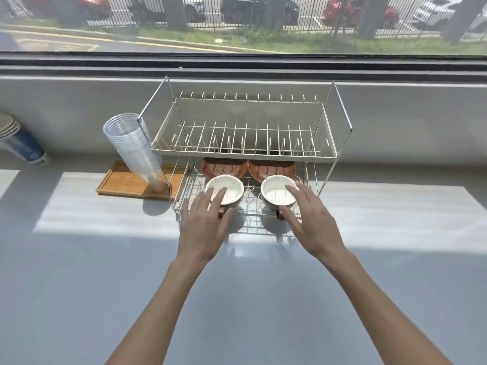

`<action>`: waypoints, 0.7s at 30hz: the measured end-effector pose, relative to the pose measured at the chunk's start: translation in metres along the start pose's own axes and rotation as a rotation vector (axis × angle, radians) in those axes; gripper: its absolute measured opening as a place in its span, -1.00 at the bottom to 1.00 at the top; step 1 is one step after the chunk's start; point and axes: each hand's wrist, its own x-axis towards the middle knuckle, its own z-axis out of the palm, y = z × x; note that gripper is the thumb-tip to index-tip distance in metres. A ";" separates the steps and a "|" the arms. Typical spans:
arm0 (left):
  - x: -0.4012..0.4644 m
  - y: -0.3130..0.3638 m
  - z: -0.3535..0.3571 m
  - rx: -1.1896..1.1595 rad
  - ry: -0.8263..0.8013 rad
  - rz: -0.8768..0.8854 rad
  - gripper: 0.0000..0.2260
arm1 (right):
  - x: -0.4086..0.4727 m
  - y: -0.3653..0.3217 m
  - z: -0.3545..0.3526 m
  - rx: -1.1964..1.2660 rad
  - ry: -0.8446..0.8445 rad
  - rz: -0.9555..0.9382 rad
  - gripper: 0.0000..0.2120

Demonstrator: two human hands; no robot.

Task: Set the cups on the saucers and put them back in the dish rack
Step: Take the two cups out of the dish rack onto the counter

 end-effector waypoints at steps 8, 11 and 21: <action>0.010 -0.015 0.034 -0.234 0.020 -0.174 -0.56 | 0.015 0.021 0.042 0.075 0.005 0.141 -0.55; 0.019 -0.014 0.037 -0.352 -0.024 -0.307 -0.55 | 0.024 0.024 0.051 0.115 -0.011 0.212 -0.53; 0.057 -0.021 0.039 -0.833 -0.160 -0.756 -0.46 | 0.060 0.035 0.055 0.256 -0.022 0.516 -0.46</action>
